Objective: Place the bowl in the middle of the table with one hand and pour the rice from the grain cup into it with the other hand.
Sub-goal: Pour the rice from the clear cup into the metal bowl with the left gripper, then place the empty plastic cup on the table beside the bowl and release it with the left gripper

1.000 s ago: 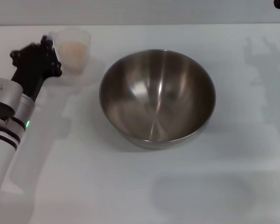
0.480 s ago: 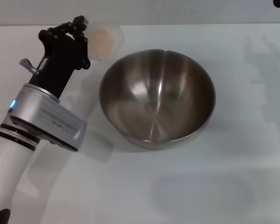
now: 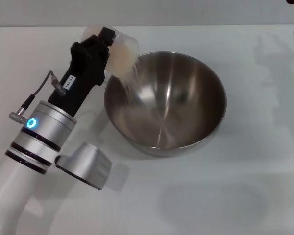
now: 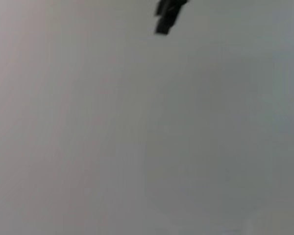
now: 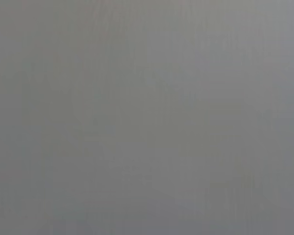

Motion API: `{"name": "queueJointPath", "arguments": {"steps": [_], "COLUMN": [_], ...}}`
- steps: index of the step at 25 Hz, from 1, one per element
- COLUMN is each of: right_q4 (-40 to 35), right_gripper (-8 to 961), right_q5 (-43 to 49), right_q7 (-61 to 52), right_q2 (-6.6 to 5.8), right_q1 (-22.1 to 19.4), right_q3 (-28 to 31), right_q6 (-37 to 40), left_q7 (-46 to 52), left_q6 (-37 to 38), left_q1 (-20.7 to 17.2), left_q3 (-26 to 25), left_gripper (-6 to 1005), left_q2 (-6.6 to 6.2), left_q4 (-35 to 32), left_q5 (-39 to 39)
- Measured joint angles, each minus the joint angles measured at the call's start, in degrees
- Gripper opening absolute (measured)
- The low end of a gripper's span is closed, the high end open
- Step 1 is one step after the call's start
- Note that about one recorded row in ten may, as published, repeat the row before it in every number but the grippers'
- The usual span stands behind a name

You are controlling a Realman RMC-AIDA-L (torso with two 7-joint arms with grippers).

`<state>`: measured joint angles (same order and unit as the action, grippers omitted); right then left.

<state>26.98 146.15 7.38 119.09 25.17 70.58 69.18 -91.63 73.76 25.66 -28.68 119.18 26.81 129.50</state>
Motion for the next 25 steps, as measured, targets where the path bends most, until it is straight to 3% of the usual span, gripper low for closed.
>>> {"name": "queueJointPath", "arguments": {"steps": [9,25], "right_q4": [-0.9,-1.5], "right_gripper": [436,435], "right_q5": [0.2,0.4], "right_q7": [0.0,0.0], "right_q2": [0.00,0.00], "right_q1": [1.0,2.1], "right_q3": [0.0,0.0], "right_q6": [-0.1,-0.3], "left_q7": [-19.4,-32.5], "left_q6": [1.4,1.7], "left_q1": [-1.6,-1.1], "left_q3": [2.9,9.6], "left_gripper": [20,19], "left_q2": [0.00,0.00], "left_q4": [1.4,2.0], "left_q5": [0.1,0.2]}}
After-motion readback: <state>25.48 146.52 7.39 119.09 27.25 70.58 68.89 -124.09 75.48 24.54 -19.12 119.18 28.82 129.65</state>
